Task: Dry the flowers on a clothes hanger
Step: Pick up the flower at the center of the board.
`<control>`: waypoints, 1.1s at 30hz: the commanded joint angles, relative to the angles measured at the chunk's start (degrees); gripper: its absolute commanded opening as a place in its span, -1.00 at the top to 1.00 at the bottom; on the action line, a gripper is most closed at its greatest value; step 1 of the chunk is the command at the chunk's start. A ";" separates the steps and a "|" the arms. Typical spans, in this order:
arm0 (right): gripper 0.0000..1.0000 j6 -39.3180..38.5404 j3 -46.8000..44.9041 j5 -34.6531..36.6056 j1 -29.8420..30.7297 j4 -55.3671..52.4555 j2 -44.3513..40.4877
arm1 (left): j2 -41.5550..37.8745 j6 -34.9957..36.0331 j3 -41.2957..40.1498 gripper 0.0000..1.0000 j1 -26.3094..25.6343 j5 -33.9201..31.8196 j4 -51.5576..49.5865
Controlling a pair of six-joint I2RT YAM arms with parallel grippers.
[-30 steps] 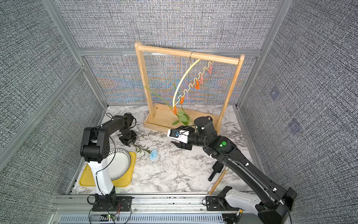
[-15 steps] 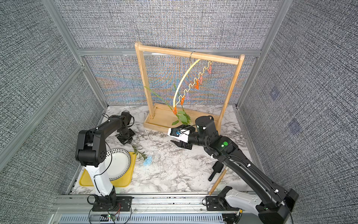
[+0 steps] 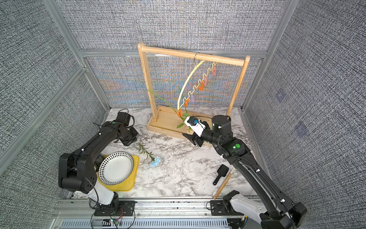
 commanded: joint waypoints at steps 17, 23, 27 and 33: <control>-0.29 27.11 1.71 11.88 22.29 21.05 20.74 | -23.49 8.45 -15.55 0.95 -4.82 9.74 31.63; -0.23 30.39 5.29 10.08 23.11 22.43 27.64 | -25.34 12.63 -15.61 0.95 -4.82 17.12 32.00; -0.20 31.37 5.42 9.71 23.52 23.26 29.37 | -26.38 13.48 -15.95 0.95 -4.82 19.16 32.55; 0.06 31.95 5.41 9.35 23.50 23.95 30.79 | -27.49 13.31 -16.75 0.95 -4.82 20.26 33.49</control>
